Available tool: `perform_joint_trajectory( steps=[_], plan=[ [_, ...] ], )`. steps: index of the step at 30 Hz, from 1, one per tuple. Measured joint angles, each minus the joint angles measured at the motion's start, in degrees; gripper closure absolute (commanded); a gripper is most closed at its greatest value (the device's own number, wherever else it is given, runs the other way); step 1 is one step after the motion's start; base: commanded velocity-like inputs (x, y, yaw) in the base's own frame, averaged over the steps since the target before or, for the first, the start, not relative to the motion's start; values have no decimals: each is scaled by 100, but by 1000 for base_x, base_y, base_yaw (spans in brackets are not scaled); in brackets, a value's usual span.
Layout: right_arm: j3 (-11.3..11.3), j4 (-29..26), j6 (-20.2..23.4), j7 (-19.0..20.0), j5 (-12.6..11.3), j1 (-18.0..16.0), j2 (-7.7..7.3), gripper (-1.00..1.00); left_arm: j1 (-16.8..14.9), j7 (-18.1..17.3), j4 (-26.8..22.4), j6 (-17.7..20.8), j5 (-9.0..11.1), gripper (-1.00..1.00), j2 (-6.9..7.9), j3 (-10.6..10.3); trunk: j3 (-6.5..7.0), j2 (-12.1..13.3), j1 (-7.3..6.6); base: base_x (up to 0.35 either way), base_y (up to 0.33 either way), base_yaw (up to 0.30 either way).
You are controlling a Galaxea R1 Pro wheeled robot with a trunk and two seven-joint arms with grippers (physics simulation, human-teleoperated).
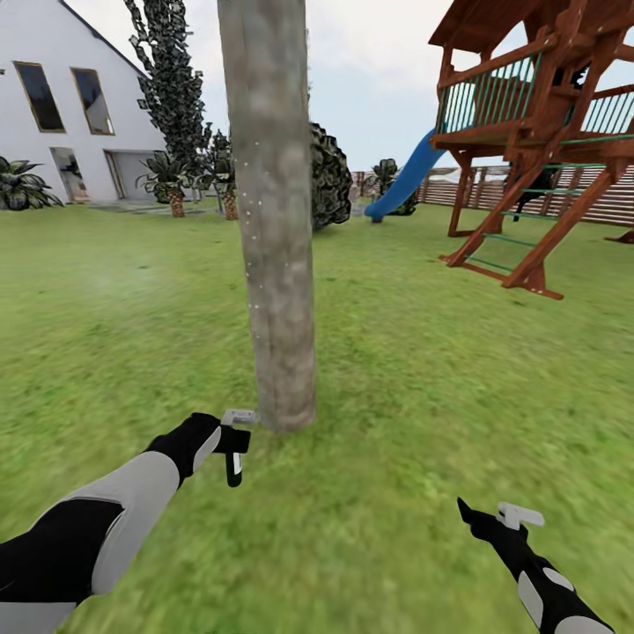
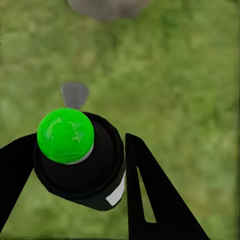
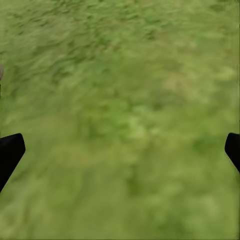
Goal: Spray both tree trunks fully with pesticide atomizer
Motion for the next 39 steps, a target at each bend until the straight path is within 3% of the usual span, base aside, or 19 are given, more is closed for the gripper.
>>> perform_joint_trajectory(
  steps=[19,23,27,28,31,34,39],
  plan=[
    [2,1,0,0,0,0,0,-100,-3,-4,0,-3,1,100,-5,-2,0,0,0,1,-327,250],
    [0,-1,0,0,0,0,-9,-100,-3,-12,-73,-101,21,100,-70,1,0,0,0,99,-249,33],
    [0,-1,0,0,0,0,-9,-100,-4,-8,-497,-28,7,100,-160,3,0,0,0,16,-29,-187],
    [0,-1,0,0,0,0,-9,-100,-5,-6,-620,149,0,100,-163,4,0,0,0,2,-3,-262],
    [0,-1,0,0,0,0,-9,-100,-40,-2,-1437,1530,14,100,-209,9,1,-1,-1,0,-1,-123],
    [-1,-1,0,0,0,0,-9,-100,-102,5,-2014,2378,-11,100,-332,2,1,-1,-1,0,0,-14],
    [-1,-1,0,0,0,0,-9,-100,-108,9,-2111,2717,-46,100,-347,-17,0,0,0,181,-19,-1]
  ],
)
